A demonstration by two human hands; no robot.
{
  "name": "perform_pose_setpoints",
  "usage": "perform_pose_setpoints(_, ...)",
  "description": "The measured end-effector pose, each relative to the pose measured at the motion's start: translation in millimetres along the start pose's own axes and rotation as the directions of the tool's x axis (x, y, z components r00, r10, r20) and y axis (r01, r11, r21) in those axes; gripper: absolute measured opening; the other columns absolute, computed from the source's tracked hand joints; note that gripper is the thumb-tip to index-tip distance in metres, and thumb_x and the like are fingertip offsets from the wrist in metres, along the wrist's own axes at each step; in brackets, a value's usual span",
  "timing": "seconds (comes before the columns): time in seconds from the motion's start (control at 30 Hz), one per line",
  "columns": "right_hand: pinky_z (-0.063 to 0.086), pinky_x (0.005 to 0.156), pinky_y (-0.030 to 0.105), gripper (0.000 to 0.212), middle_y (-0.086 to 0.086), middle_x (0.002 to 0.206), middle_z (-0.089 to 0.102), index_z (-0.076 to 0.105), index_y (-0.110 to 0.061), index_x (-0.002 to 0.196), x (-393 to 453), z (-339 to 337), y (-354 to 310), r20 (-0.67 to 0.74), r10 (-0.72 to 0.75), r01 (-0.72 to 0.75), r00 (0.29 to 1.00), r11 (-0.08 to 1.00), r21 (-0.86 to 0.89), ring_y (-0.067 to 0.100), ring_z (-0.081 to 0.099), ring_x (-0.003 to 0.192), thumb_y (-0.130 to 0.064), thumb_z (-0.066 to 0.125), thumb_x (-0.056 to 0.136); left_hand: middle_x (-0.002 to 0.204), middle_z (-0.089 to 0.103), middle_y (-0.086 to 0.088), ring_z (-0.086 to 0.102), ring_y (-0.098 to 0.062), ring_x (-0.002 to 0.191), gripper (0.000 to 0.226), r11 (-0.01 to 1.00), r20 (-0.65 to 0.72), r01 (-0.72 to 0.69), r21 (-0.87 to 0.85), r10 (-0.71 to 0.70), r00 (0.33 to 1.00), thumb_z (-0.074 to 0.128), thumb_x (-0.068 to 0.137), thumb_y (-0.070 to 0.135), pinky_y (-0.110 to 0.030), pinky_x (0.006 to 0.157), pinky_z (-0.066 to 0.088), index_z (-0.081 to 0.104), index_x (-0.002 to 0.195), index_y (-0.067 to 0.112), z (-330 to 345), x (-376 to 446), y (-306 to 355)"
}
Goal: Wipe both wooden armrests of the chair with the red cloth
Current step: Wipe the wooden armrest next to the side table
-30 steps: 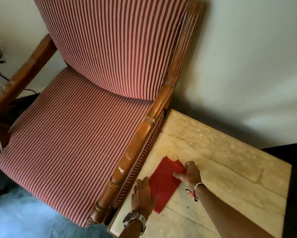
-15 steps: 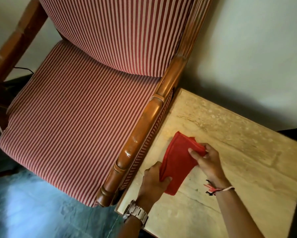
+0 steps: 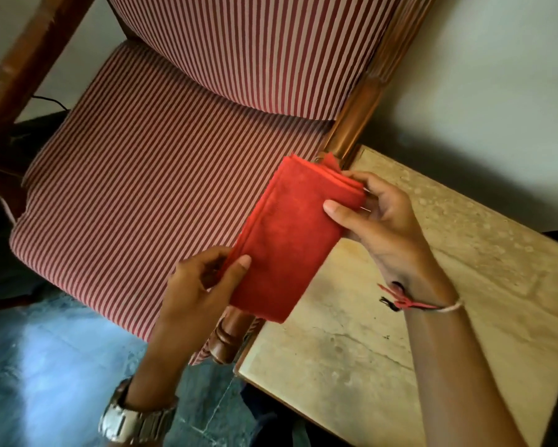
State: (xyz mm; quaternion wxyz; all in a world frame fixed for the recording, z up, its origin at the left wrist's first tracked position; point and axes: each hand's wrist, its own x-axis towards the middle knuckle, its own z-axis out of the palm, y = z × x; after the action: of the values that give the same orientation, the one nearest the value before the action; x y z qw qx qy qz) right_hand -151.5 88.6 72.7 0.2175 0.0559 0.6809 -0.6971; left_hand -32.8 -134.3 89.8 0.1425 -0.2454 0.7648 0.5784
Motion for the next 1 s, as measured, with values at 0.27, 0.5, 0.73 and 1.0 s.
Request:
perform_pose_setpoints(0.27, 0.055, 0.088, 0.02, 0.067, 0.004, 0.127, 0.058, 0.052, -0.016, 0.14, -0.2, 43.1, 51.7, -0.332, -0.215, 0.004, 0.918, 0.844, -0.536, 0.018, 0.06, 0.113, -0.029, 0.084, 0.082, 0.086, 0.073, 0.006, 0.066, -0.004, 0.079, 0.052, 0.967, 0.108, 0.015, 0.255, -0.043, 0.993, 0.053, 0.08, 0.073, -0.03, 0.071, 0.055, 0.072, 0.085, 0.024, -20.8, 31.9, -59.8)
perform_pose_setpoints(0.5, 0.033, 0.122, 0.049, 0.067, 0.014, 0.167, 0.026, 0.032, -0.018, 0.157, -31.3, 121.5, 60.5, -0.317, -0.383, -0.062, 0.867, 0.55, -0.833, 0.029, 0.027, 0.154, -0.051, 0.051, 0.102, 0.153, 0.041, -0.014, 0.046, -0.032, 0.134, 0.064, 0.665, 0.01, -0.213, 0.716, 0.295, 0.955, 0.031, 0.097, 0.062, -0.052, 0.1, 0.05, 0.038, 0.149, 0.025, -47.1, 101.3, -89.1)
perform_pose_setpoints(0.73, 0.017, 0.128, 0.058, 0.073, 0.02, 0.171, 0.008, 0.016, -0.009, 0.162, -5.8, 153.1, 100.7, -0.352, -0.335, -0.211, 0.874, 0.391, -0.896, 0.037, 0.004, 0.159, -0.041, 0.045, 0.102, 0.168, 0.008, -0.026, 0.009, -0.041, 0.156, 0.073, 0.096, 0.566, -0.602, 0.792, 0.25, 0.785, 0.007, 0.102, 0.059, -0.063, 0.122, 0.024, 0.014, 0.161, 0.016, -32.0, 180.8, -151.8)
perform_pose_setpoints(1.0, 0.016, 0.129, 0.055, 0.073, 0.017, 0.172, 0.003, 0.012, -0.012, 0.163, 7.8, 145.3, 99.5, -0.378, -0.365, -0.219, 0.851, 0.406, -0.887, 0.034, -0.002, 0.16, -0.041, 0.042, 0.103, 0.168, 0.015, -0.021, 0.018, -0.034, 0.155, 0.067, 0.135, 0.474, -0.557, 0.82, 0.386, 0.791, 0.018, 0.104, 0.055, -0.056, 0.125, 0.023, 0.017, 0.161, 0.019, -21.6, 187.4, -175.5)
